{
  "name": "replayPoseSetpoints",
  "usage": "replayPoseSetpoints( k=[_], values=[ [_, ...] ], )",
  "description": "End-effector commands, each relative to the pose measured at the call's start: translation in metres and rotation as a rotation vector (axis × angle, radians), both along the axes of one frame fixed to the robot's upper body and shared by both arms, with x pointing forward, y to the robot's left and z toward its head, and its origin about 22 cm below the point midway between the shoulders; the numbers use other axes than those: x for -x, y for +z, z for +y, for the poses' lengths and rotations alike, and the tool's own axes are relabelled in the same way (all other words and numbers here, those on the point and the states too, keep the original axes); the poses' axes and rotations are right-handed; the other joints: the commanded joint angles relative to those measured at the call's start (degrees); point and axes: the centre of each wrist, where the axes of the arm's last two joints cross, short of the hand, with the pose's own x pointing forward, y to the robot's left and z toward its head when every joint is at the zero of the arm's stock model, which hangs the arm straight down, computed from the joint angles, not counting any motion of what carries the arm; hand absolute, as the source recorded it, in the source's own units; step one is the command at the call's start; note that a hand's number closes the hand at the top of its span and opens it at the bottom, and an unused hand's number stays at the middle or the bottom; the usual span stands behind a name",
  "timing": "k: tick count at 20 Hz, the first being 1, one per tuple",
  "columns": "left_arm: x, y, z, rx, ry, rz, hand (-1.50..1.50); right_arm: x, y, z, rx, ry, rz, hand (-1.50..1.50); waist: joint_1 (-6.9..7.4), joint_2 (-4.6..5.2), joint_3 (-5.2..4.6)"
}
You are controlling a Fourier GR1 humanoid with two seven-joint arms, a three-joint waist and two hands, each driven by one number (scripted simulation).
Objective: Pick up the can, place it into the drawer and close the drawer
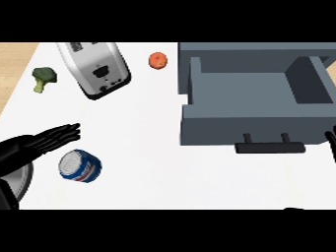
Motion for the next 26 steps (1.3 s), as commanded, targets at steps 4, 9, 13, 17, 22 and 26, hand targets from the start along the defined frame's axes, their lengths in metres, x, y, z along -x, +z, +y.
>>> replayPoseSetpoints(
  k=[4, 9, 13, 17, 22, 26],
  values=[
    [-0.004, -0.009, 0.005, 0.051, -0.105, -0.021, -1.5, -0.007, -0.002, -0.007, -0.008, -0.004, -0.004, -1.5, 0.16, 0.01, 0.01],
    [-0.023, -0.016, 0.007, 0.019, -0.067, -0.028, -1.5, -0.006, 0.007, -0.003, -0.006, 0.013, -0.008, -1.5, -0.43, 0.16, -0.06],
    [-0.01, -0.036, 0.01, 0.027, -0.058, -0.009, -1.5, -0.001, 0.002, 0.005, -0.001, 0.02, -0.025, -1.5, -0.5, 0.13, -0.09],
    [-0.009, -0.051, 0.002, 0.02, -0.072, 0.0, -1.5, -0.009, -0.003, -0.003, 0.01, 0.022, -0.024, -1.5, -0.64, 0.27, -0.1],
    [-0.011, -0.062, 0.02, 0.001, -0.026, 0.012, -1.5, 0.002, 0.0, 0.001, -0.01, 0.037, -0.033, -1.5, -1.55, 0.33, -0.15],
    [-0.018, -0.071, 0.019, -0.011, -0.016, 0.0, -1.5, -0.004, 0.002, 0.009, -0.007, 0.017, -0.02, -1.5, -1.64, 0.45, -0.18]
  ],
)
